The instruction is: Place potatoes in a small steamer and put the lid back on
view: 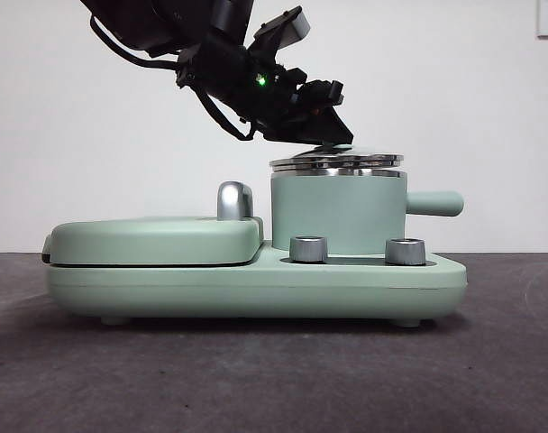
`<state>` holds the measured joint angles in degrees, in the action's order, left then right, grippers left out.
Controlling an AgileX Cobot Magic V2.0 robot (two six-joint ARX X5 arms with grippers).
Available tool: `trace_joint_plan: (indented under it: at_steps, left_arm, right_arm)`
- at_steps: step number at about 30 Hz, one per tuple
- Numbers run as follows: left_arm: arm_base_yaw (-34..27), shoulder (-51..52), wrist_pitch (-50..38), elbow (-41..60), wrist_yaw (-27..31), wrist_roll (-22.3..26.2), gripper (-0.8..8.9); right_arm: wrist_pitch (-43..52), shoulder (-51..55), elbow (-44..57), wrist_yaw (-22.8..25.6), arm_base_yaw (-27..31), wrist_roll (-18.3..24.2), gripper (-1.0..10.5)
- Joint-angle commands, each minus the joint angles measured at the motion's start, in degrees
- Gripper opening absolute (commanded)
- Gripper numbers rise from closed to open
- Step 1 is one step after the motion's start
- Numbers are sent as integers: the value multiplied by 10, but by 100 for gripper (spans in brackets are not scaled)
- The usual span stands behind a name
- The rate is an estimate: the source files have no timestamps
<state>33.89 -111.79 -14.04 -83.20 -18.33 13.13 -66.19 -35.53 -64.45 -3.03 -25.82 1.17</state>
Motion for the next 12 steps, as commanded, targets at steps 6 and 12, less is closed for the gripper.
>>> trace_joint_plan:
  at_steps: [6,12]
  left_arm:
    - [6,-19,-3,-19,-4,8,14]
    - [6,-35,-19,-19,-4,8,14]
  right_arm:
    - [5,-2,-6,0,-3,-8,479]
    - [5,-2,-6,0,-3,-8,479]
